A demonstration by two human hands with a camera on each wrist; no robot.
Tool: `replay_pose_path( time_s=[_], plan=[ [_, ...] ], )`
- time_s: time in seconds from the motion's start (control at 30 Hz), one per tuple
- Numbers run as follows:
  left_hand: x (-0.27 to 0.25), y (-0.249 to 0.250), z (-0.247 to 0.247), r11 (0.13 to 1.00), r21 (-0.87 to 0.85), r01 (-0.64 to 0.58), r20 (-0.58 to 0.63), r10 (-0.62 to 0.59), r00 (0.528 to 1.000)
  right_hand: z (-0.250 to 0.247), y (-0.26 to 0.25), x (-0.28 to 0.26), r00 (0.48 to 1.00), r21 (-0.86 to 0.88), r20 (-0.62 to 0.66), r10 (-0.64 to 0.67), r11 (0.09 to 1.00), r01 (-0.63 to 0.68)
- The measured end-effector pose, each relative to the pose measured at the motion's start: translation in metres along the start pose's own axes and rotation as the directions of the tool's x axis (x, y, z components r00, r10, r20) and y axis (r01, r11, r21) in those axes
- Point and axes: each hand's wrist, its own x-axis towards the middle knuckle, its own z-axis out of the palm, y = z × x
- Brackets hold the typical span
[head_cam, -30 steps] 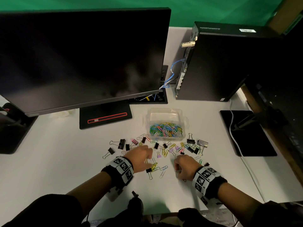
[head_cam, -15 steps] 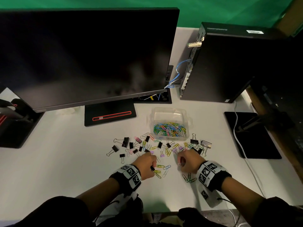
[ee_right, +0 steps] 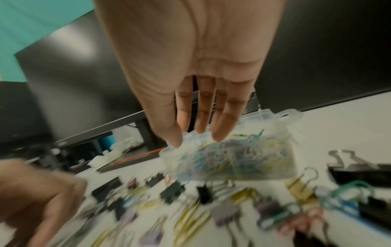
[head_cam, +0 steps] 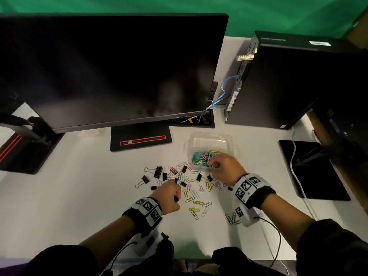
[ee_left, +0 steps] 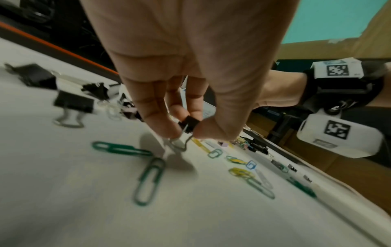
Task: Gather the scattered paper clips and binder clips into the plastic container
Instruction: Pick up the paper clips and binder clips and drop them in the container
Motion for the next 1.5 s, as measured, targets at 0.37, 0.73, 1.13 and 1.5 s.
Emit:
replay_pose_path(
  time_s=[0.37, 0.73, 1.13, 1.5],
  plan=[
    [-0.009, -0.034, -0.025, 0.987, 0.11, 0.113, -0.09, -0.104, 0.991, 0.077, -0.017, -0.049, 0.939, -0.042, 0.335, -0.078, 0.994, 0.098],
    [-0.028, -0.031, -0.025, 0.99, 0.14, -0.011, 0.104, -0.004, 0.995, 0.084, -0.007, -0.05, 0.921, 0.018, 0.302, -0.244, 0.968, 0.251],
    [-0.017, -0.019, 0.003, 0.996, -0.086, 0.018, 0.091, -0.01, 0.996, 0.079, 0.006, -0.055, 0.959, 0.091, 0.279, -0.058, 0.995, 0.033],
    [0.002, 0.012, 0.02, 1.0, -0.001, -0.01, 0.134, 0.01, 0.991, 0.088, -0.019, -0.042, 0.974, 0.118, 0.216, -0.069, 0.992, 0.044]
  ],
)
